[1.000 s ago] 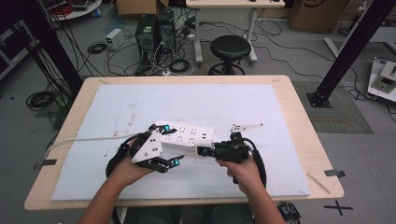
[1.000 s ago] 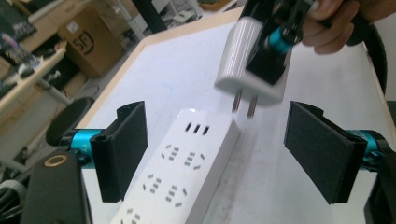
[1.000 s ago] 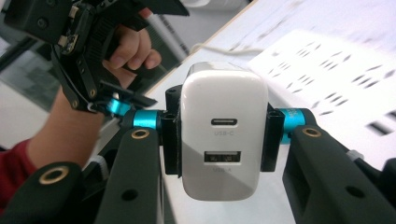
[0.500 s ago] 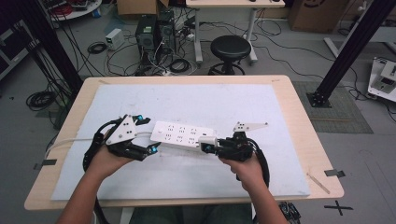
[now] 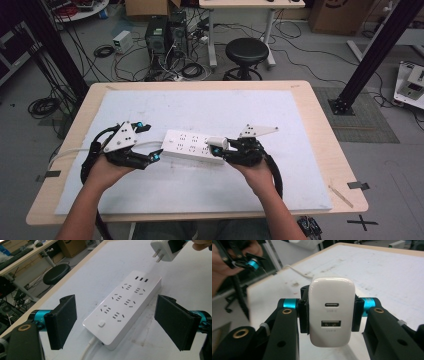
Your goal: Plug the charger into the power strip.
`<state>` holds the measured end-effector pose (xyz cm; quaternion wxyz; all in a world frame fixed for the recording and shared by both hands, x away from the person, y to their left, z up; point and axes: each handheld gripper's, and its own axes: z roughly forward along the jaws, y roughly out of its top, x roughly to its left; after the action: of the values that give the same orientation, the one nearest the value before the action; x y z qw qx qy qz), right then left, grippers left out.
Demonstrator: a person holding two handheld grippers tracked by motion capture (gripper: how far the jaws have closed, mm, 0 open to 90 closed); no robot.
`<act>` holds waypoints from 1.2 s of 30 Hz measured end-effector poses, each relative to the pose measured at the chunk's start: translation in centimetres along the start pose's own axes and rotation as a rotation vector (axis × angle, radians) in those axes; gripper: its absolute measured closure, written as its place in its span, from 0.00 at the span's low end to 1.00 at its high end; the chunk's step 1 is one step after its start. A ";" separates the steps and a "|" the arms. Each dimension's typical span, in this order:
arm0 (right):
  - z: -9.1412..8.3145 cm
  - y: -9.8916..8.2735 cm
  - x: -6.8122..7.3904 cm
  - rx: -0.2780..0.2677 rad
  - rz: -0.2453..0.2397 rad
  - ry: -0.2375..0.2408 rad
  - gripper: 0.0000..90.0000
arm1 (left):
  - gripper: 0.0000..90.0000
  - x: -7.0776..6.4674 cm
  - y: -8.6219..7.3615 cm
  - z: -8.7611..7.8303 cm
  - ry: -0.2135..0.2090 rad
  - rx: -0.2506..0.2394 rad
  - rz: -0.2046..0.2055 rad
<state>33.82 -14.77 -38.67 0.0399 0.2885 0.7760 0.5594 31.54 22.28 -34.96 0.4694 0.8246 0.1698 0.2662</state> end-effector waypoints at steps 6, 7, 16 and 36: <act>1.2 0.9 -0.1 0.053 -0.110 -0.070 0.70 | 0.20 0.5 -0.7 -0.8 0.015 0.021 -0.008; 1.3 1.1 -0.1 0.067 -0.128 -0.075 0.70 | 0.20 0.5 -0.8 -0.9 0.018 0.020 -0.012; 2.9 3.0 -0.1 0.198 -0.307 -0.131 0.70 | 0.20 0.6 -1.6 -1.8 0.032 0.027 -0.023; 5.5 7.1 -2.5 0.604 -0.473 -0.072 0.70 | 0.20 0.5 -2.4 -1.9 0.020 0.049 -0.020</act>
<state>40.89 -9.88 -35.10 0.1081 0.1197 0.9492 0.2703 30.66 25.05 -36.08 0.4500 0.8314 0.1892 0.2654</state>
